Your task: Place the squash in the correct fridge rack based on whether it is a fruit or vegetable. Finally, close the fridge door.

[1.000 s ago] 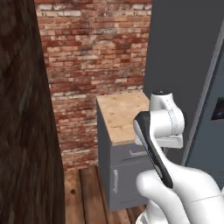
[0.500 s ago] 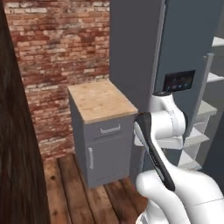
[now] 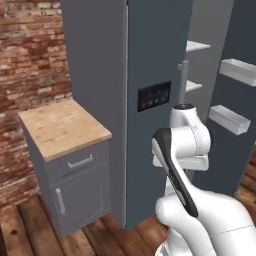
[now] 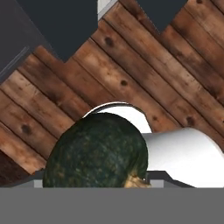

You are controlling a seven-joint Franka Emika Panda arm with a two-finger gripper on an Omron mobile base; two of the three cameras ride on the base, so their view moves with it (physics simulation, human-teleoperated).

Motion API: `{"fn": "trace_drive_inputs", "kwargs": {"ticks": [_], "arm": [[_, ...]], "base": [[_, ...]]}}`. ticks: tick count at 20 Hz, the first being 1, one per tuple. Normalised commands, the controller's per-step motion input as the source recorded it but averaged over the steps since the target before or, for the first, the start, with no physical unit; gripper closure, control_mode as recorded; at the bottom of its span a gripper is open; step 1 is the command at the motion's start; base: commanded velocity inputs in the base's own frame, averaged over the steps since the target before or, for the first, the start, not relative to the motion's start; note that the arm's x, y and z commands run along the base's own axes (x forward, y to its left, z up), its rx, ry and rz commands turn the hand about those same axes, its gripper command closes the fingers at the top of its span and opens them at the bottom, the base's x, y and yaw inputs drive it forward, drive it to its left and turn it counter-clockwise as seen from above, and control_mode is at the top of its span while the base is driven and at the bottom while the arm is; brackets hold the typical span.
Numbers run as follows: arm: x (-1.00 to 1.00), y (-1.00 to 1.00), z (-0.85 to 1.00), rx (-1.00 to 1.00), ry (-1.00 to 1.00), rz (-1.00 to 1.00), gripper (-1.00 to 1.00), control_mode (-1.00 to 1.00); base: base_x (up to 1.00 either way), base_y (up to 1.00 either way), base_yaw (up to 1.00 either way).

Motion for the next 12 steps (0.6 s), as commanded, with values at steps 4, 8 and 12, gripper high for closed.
{"fn": "trace_drive_inputs", "kwargs": {"ticks": [4, 8, 12], "arm": [[0.00, 0.00, 0.00, 0.00, 0.00, 0.00, 1.00, 1.00], [0.00, 0.00, 0.00, 0.00, 0.00, 0.00, 1.00, 1.00], [0.00, 0.00, 0.00, 0.00, 0.00, 0.00, 1.00, 1.00]], "base": [[0.42, -0.65, -0.15], [0.69, -0.48, -0.01], [0.76, -0.45, 0.09]]}}
